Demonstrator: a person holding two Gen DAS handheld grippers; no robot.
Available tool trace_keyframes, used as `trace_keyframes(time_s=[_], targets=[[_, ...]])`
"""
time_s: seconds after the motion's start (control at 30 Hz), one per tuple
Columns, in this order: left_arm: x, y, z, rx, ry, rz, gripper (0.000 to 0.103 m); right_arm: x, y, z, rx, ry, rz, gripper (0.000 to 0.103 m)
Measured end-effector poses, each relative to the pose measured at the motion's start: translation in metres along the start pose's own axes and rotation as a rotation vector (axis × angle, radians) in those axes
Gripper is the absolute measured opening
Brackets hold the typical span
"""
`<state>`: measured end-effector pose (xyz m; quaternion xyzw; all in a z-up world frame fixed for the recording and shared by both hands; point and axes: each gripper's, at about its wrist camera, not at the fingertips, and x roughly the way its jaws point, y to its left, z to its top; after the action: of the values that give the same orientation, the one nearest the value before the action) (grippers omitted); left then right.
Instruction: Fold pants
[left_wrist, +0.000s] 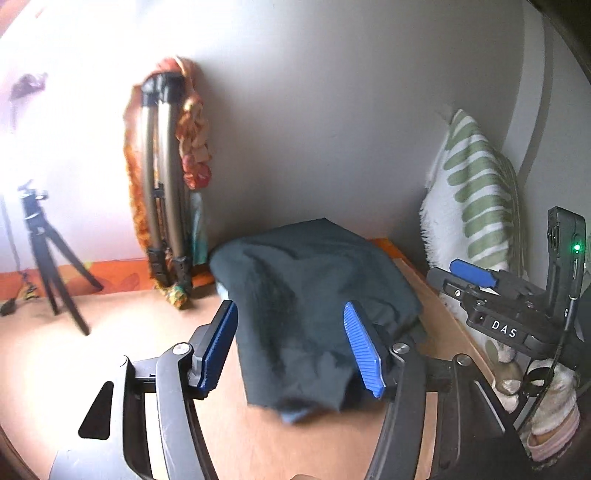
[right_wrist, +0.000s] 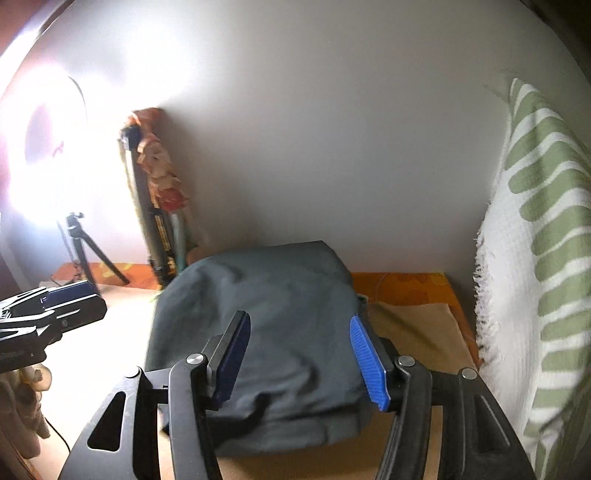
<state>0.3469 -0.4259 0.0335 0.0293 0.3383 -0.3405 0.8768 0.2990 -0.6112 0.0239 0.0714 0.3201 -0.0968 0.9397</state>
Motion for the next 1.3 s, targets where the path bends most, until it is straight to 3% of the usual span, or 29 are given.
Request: trace_keyframes(time_s=[0.13, 0.33, 0.6, 0.7, 1.3], targets=[[-0.032, -0.007, -0.016, 0.018, -0.016, 0.010, 0.069, -0.035, 0.014, -0.018, -0.007, -0.037, 0.001, 0.077], [-0.069, -0.020, -0.052, 0.057, -0.025, 0.053, 0.073, -0.074, 0.030, -0.048, 0.007, -0.065, 0.012, 0.085], [-0.104, -0.024, -0.087, 0.031, -0.035, 0.083, 0.077, -0.106, 0.045, -0.073, -0.010, -0.095, -0.018, 0.086], [-0.111, -0.024, -0.092, 0.014, -0.039, 0.098, 0.081, -0.114, 0.050, -0.078, -0.018, -0.118, -0.020, 0.096], [-0.126, -0.016, -0.110, -0.005, -0.048, 0.157, 0.081, -0.115, 0.068, -0.091, -0.048, -0.115, 0.006, 0.102]])
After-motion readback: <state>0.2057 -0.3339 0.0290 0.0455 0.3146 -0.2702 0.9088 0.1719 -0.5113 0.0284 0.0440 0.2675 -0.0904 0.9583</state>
